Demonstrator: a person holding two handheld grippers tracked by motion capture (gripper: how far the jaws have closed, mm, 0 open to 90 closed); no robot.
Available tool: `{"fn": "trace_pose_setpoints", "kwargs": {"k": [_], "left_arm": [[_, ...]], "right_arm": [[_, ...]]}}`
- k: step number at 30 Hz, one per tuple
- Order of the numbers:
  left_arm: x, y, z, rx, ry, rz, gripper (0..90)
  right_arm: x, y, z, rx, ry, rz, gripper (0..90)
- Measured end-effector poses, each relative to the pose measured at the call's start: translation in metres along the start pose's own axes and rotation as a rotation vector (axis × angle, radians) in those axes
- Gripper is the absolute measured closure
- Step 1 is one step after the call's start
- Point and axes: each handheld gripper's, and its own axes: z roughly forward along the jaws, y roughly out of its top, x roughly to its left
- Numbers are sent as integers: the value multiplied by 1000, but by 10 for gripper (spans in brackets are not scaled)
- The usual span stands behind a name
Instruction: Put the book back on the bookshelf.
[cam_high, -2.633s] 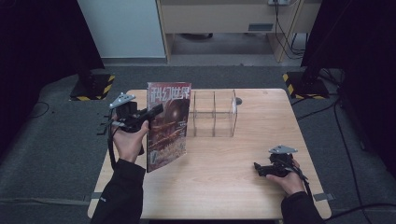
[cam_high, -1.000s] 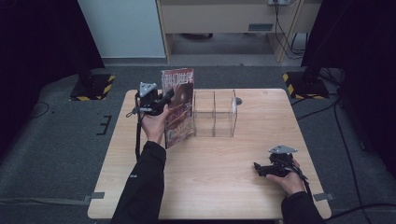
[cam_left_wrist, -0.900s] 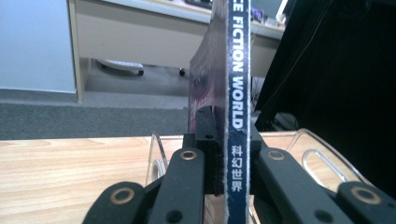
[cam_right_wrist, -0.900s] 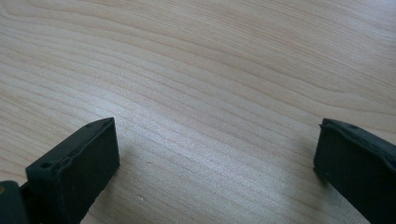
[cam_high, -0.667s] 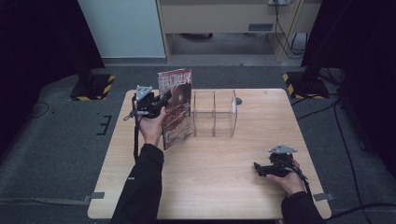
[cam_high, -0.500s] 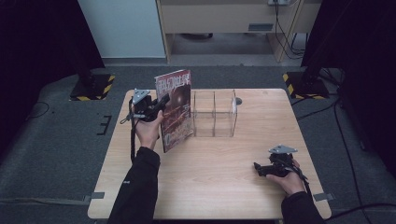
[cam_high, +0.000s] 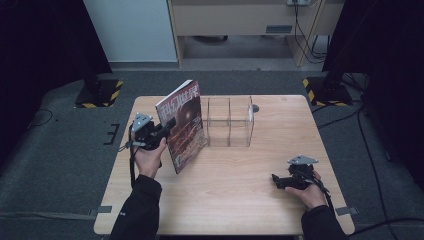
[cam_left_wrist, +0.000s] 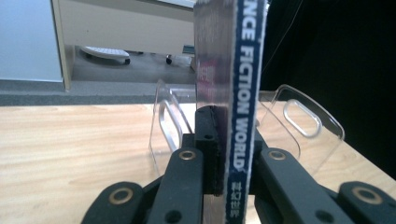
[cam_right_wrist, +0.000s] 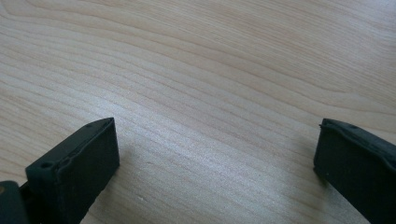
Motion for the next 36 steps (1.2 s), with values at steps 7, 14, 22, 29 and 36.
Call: {"fn": "trace_pose_setpoints", "kwargs": {"k": [7, 14, 22, 29, 36], "left_arm": [[3, -17, -17, 20, -16, 31, 829], [5, -31, -26, 41, -25, 32, 827], [5, -25, -25, 35, -31, 41, 805], [4, -12, -13, 53, -33, 32, 766], [9, -7, -9, 65, -24, -1, 830]], "right_arm": [[0, 0, 0, 1, 2, -3, 5], [0, 0, 0, 0, 1, -6, 5], [0, 0, 0, 0, 1, -6, 5], [0, 0, 0, 0, 1, -6, 5], [0, 0, 0, 0, 1, -6, 5]]}}
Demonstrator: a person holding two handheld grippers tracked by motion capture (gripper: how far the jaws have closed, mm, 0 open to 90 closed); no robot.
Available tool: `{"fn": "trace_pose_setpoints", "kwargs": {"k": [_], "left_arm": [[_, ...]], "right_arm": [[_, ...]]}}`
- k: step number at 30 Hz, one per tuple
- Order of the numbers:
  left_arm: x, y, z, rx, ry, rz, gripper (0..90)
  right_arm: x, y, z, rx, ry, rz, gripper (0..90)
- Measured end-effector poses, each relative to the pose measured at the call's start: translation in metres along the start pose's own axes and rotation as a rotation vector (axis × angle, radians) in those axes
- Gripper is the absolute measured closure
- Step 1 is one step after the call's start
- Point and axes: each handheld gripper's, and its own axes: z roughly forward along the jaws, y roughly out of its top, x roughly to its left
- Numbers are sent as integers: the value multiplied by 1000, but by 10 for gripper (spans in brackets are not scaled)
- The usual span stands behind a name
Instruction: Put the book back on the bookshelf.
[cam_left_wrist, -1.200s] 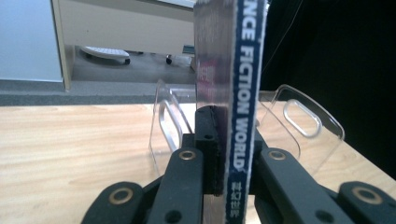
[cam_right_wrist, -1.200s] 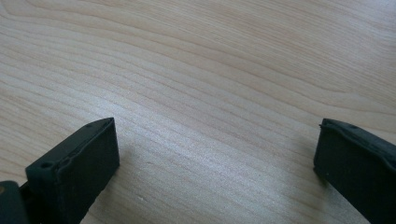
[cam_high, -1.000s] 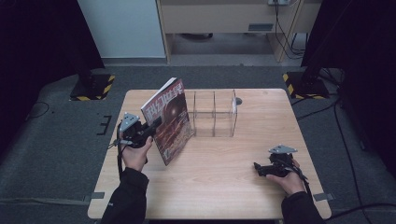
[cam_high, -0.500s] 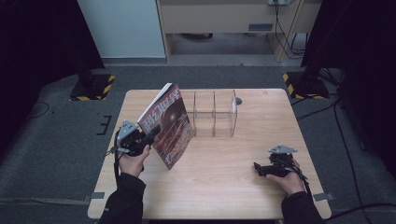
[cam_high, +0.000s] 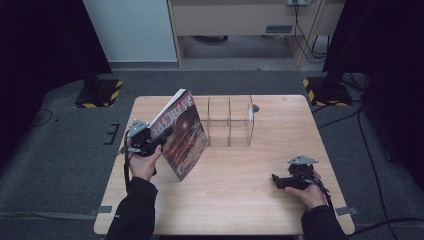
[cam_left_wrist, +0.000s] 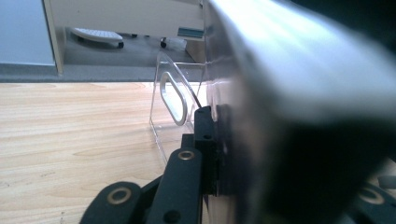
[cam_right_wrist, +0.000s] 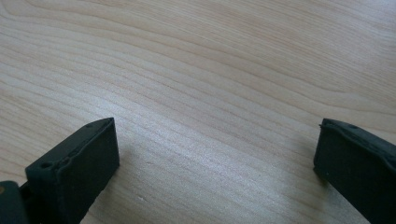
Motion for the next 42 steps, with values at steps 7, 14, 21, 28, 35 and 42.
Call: {"fn": "trace_pose_setpoints", "kwargs": {"k": [7, 14, 21, 28, 35, 42], "left_arm": [[-7, 7, -2, -32, 0, 2, 836], [-16, 31, 4, -99, 28, -4, 837], [-17, 44, 22, -144, 80, -2, 837], [-16, 40, 61, -172, 156, -19, 838], [-21, 29, 82, -190, 220, 16, 837], [-20, 16, 91, -217, 222, 18, 835]], "right_arm": [[0, 0, 0, 0, 0, 0, 4], [0, 0, 0, 0, 0, 0, 5], [0, 0, 0, 2, 1, 5, 5], [0, 0, 0, 0, 1, 2, 5], [0, 0, 0, 2, 2, -1, 5], [0, 0, 1, -3, 2, -5, 5]]}}
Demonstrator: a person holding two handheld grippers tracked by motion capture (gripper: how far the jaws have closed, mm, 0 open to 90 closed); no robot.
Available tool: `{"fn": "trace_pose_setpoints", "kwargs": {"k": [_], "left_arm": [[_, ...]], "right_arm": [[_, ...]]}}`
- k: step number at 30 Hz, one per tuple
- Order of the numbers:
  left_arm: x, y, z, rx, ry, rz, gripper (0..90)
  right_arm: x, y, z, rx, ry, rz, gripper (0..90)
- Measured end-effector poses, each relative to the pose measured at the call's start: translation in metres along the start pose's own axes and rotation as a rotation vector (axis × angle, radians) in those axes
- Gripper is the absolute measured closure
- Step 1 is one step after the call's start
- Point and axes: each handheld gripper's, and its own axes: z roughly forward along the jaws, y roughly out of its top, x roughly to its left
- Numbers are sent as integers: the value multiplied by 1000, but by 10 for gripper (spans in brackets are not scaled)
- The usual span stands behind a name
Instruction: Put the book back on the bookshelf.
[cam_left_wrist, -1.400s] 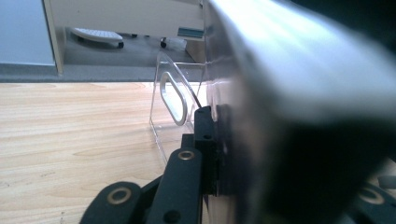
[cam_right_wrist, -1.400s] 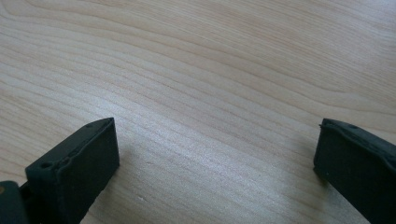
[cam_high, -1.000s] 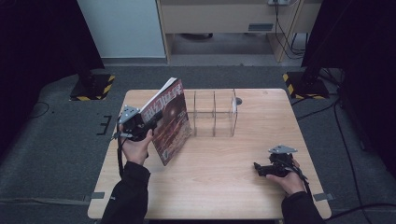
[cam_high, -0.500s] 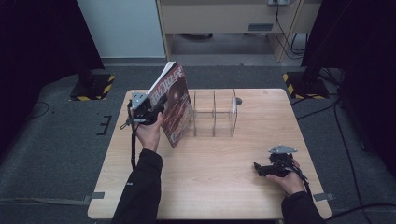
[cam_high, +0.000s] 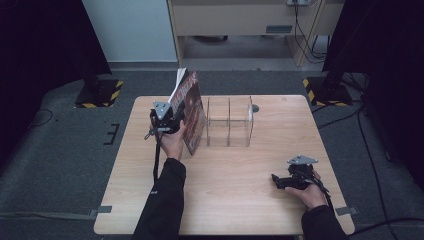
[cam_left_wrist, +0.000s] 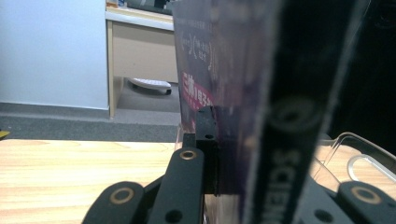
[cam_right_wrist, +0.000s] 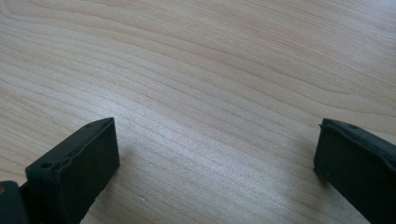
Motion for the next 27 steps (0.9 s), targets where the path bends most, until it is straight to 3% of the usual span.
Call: {"fn": "trace_pose_setpoints", "kwargs": {"k": [5, 11, 15, 21, 27], "left_arm": [[1, -2, -3, 13, -18, 14, 813], [7, 0, -13, 16, -50, 3, 731], [8, -1, -20, 16, -63, 28, 699], [10, -4, -30, 18, -80, 55, 572], [20, -6, -55, 39, -133, 65, 491]], "right_arm": [[0, 0, 0, -1, 1, -6, 5], [0, 0, 0, -1, 0, -5, 5], [0, 0, 0, 0, 1, -9, 5], [0, 0, 0, 1, 0, -5, 5], [0, 0, 0, 0, 0, -7, 5]]}}
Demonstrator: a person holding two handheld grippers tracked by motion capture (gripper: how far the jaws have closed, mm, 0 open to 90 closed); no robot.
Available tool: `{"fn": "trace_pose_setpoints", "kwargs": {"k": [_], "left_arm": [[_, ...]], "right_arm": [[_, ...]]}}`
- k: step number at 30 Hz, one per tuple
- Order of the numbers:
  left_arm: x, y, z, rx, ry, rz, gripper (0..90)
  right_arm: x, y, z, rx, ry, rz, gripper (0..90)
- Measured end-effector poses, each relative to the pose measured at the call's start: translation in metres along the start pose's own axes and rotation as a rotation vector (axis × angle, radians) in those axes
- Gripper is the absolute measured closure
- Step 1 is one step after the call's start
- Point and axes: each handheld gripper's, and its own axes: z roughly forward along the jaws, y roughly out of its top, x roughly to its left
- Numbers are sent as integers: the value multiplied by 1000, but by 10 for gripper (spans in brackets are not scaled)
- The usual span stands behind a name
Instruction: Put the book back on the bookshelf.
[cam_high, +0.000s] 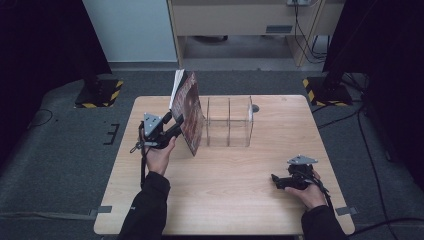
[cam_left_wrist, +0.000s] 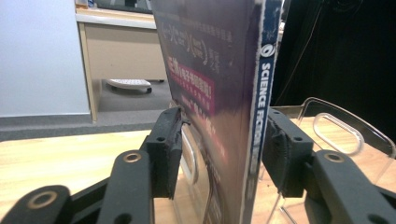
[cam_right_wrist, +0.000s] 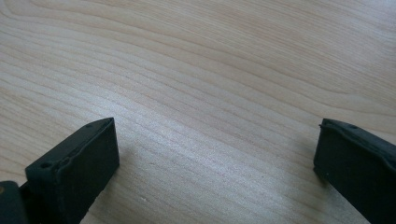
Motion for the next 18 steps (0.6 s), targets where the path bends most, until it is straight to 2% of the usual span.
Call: {"fn": "trace_pose_setpoints", "kwargs": {"k": [3, 4, 6, 7, 10, 11, 13, 14, 18], "left_arm": [[2, -3, -8, 19, -14, 11, 447], [4, -8, -15, 36, -37, 26, 437], [5, -11, -18, 47, -47, 26, 419], [8, -18, -23, 74, -57, 32, 417], [11, -27, -27, 96, -62, 29, 406], [14, -35, -31, 127, -66, 27, 405], [15, -39, -32, 144, -70, 26, 391], [17, -47, -35, 163, -79, 20, 386], [20, -64, -40, 219, -83, 39, 358]], "right_arm": [[0, 0, 0, 0, 0, 0, 4], [0, 0, 0, 0, 0, 0, 5], [0, 0, 0, 0, 0, 1, 4], [0, 0, 0, 0, 0, 2, 5], [0, 0, 0, 0, 0, -1, 5], [0, 0, 0, 0, 0, 1, 5], [0, 0, 0, 0, 0, 0, 5], [0, 0, 0, 0, 0, 1, 5], [0, 0, 0, 0, 0, 1, 5]]}}
